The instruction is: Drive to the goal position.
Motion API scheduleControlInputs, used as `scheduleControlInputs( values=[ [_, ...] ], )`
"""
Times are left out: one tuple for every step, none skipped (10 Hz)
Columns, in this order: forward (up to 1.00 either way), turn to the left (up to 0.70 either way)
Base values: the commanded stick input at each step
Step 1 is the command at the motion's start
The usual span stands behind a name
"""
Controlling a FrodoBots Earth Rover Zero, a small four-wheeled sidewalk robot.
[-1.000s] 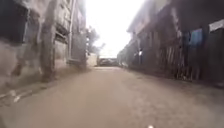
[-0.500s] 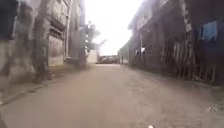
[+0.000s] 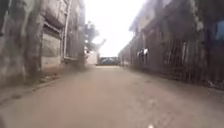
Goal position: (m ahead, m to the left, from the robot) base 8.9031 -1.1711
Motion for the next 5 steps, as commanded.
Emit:
scheduleControlInputs(
  values=[
    [0.85, 0.02],
    [0.85, 0.03],
    [0.85, 0.04],
    [0.85, 0.04],
    [0.85, 0.04]
  ],
)
